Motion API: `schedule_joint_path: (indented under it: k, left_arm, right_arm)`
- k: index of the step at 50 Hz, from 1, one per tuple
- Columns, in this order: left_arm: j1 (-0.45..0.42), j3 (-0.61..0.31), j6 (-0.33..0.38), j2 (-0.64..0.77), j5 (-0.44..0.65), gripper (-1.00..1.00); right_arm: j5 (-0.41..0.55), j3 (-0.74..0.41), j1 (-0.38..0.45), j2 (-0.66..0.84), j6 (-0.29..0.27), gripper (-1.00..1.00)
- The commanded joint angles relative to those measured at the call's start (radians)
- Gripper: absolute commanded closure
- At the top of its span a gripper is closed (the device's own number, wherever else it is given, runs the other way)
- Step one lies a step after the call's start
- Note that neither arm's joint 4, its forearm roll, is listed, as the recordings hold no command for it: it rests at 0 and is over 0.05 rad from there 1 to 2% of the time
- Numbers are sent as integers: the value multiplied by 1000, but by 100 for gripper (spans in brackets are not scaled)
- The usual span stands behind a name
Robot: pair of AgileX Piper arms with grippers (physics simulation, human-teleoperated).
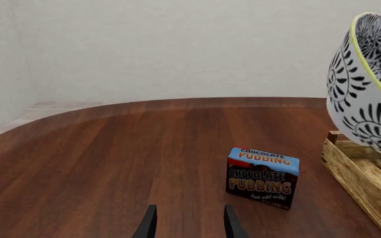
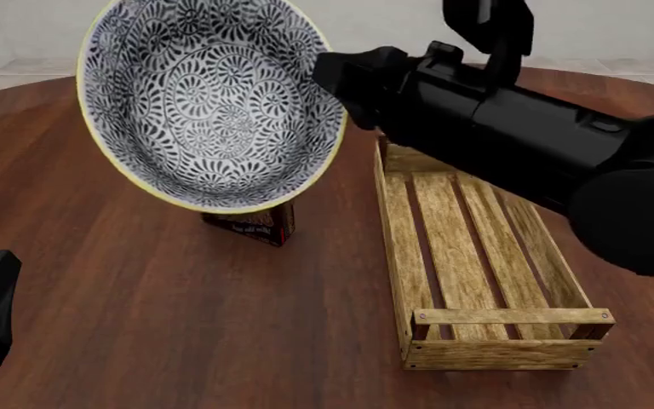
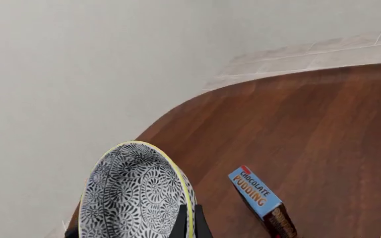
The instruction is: Pick up the bowl on the left and put it in the tray.
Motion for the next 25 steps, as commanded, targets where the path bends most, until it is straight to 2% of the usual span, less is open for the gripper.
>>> schedule_joint_path:
  k: [1, 14, 25]
  left_arm:
    - [0, 0, 0, 0, 0, -100]
    - [0, 0, 0, 0, 0, -100]
    - [0, 0, 0, 0, 0, -100]
  right_arm:
    - [-25, 29, -11, -36, 48, 100]
    - [10, 58, -48, -89, 40, 100]
    - [68, 46, -86, -136, -3, 100]
